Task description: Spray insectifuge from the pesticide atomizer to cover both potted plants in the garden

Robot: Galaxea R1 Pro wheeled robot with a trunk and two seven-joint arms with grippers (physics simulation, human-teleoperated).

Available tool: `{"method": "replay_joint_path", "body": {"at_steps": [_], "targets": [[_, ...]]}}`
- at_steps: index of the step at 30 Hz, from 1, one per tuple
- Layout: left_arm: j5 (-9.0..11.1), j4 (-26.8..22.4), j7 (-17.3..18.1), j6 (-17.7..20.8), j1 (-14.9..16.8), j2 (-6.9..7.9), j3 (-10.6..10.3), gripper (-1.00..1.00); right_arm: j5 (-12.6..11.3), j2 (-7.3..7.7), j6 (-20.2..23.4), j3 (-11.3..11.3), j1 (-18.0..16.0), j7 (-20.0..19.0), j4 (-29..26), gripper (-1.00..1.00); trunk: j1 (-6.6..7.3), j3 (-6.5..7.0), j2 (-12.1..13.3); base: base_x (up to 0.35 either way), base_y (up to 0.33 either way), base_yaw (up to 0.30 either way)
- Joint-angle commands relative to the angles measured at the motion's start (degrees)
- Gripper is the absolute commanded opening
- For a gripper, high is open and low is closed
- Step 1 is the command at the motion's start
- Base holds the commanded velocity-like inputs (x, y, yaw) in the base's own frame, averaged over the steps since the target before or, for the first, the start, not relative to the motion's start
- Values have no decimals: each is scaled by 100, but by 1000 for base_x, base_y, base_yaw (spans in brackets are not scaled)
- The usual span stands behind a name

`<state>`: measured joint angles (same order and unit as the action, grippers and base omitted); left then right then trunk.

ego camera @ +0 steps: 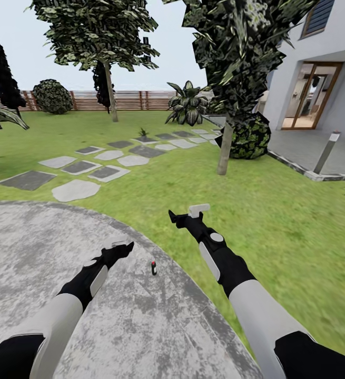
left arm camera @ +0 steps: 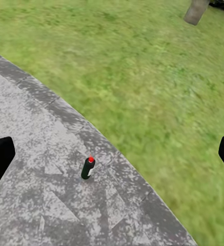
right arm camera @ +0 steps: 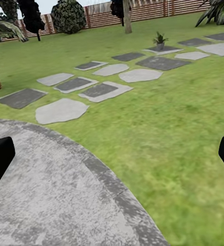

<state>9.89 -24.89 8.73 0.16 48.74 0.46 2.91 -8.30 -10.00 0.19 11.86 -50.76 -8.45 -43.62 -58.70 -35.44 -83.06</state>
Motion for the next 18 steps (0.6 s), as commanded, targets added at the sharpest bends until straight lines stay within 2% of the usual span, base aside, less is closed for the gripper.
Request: {"method": "replay_joint_path", "body": {"at_steps": [1,18], "targets": [[40,5,42,2,4,-2,25,100,-57,0,1,1,-4,-16,2,100,-3,-5,-2,335,45,0],[40,10,42,6,4,-2,25,100,-57,0,4,3,-4,-16,3,100,-3,-5,-2,335,88,0]]}}
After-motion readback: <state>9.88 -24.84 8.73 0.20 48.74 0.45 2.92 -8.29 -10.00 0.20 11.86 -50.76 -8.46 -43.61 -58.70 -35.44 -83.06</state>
